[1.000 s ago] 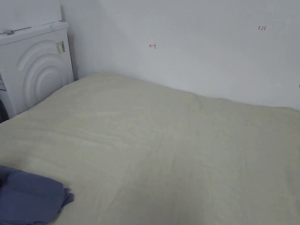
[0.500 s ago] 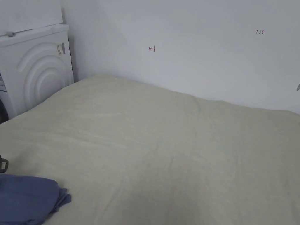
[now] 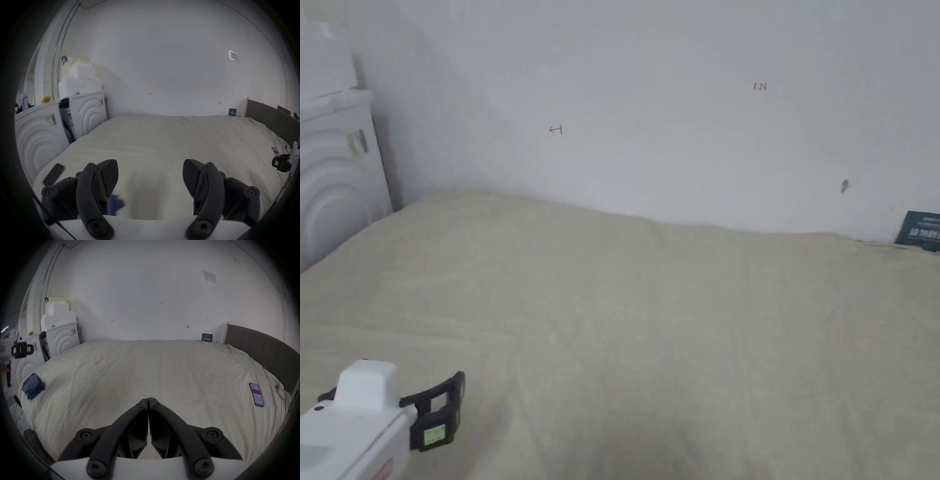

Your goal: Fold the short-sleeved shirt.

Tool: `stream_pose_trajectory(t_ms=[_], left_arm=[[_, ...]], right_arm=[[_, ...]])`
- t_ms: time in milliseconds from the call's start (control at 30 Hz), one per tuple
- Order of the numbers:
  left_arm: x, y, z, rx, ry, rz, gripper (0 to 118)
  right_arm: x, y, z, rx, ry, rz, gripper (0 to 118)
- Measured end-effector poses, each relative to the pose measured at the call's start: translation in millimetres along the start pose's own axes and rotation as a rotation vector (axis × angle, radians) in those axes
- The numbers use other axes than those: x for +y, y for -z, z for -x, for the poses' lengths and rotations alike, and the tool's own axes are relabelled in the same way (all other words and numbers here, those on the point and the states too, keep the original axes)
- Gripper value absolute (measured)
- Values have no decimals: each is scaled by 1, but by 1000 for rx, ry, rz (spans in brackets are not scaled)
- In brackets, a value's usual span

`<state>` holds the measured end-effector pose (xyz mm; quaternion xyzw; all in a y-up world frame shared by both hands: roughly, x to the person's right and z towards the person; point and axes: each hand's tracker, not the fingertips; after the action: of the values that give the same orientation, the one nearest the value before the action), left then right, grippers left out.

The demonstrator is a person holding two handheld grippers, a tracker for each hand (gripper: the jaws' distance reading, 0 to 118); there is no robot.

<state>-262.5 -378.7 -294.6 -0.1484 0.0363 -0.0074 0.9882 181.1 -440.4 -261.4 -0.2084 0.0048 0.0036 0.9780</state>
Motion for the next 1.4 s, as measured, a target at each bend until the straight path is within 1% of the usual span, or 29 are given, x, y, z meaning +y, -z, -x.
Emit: stream_pose_trajectory(t_ms=[33,100,133,167,233,267,300,333,367,400,500,567,700,833,967,1100,1167,1233,1267,1400], left_arm=[[-1,-1,-16,-21,-21,-20,83],[-3,-1,-44,-39,-35,-40,71],[-3,-3,-62,-45,-28,-49,62],[-3,-2,-74,-46,-19,-57,49],[-5,0,-93,-50,-2,-70,38],[-5,-2,-107,-49,0,-72,25],[-7,-2,-113,-49,4,-79,15],[-9,-1,-118,-53,10,-88,10],[-9,0,-122,-48,17,-88,2],[-11,-3,-130,-45,15,-91,0],[-15,-2,-136,-62,0,-86,0],[-16,-6,-143,-52,1,-94,0],[-14,-5,-147,-29,11,-101,0],[-13,-1,-146,-5,-13,-116,0],[-13,-2,-139,12,-31,-130,0],[-15,-8,-134,15,-30,-145,0],[-13,-9,-131,-4,-45,-155,0],[-10,-10,-132,2,-35,-154,0],[-9,-11,-132,4,-25,-164,0],[-7,-12,-132,-7,-32,-176,0]], right_arm=[[5,1,-5,-19,3,-8,1],[12,3,-14,-36,12,-28,1],[15,4,-19,-47,19,-35,1],[18,6,-24,-56,25,-43,1],[23,7,-32,-74,34,-63,1],[26,7,-37,-80,39,-74,1],[27,9,-41,-87,40,-78,1],[30,9,-45,-97,43,-83,1],[31,10,-48,-102,48,-88,1],[33,10,-52,-105,56,-93,1],[36,9,-60,-127,73,-106,1],[39,7,-62,-124,79,-117,1],[48,4,-60,-121,51,-157,1],[57,7,-56,-128,19,-190,1],[60,8,-58,-123,25,-203,0],[59,7,-57,-126,0,-217,1],[59,5,-56,-121,2,-221,1],[58,4,-55,-108,5,-222,1],[57,4,-53,-116,-3,-217,1],[54,3,-53,-108,9,-215,0]])
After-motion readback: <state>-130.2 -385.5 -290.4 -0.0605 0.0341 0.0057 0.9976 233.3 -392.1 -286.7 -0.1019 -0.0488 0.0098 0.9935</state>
